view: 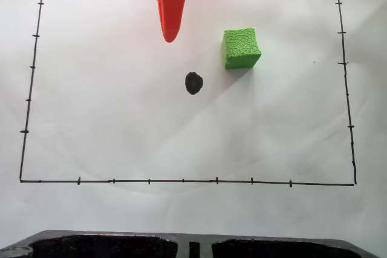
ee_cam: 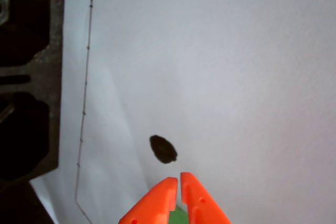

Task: Grasp the colored block, Place it on the black dot, and then return the arm to the default position.

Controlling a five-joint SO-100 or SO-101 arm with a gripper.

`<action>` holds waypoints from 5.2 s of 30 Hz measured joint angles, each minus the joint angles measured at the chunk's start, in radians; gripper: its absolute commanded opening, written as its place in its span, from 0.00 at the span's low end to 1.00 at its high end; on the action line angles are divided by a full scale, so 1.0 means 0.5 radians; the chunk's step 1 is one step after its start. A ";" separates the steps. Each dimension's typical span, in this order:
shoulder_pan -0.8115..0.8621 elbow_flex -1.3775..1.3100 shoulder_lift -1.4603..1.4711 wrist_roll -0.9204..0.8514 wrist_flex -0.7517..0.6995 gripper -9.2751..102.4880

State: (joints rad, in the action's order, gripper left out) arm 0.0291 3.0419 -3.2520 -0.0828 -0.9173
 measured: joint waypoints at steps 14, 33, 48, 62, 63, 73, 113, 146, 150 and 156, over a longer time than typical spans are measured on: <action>-0.144 0.000 -0.009 -0.153 -0.003 0.08; -0.107 -0.037 0.092 -0.040 -0.040 0.08; -0.319 -0.770 0.773 0.598 -0.350 0.08; -0.531 -1.393 1.522 0.948 -0.721 0.17; -0.552 -1.411 1.565 0.951 -0.730 0.19; -0.653 -1.457 1.721 0.899 -0.819 0.34; -0.884 -1.457 2.513 0.776 -0.353 0.40; -0.917 -1.555 2.724 0.739 -0.227 0.19; -0.896 -1.555 2.724 0.715 -0.196 0.17; -0.871 -1.565 2.718 0.675 -0.230 0.17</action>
State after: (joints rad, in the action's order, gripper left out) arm -0.4065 2.2596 -1.8929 0.2546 -1.0324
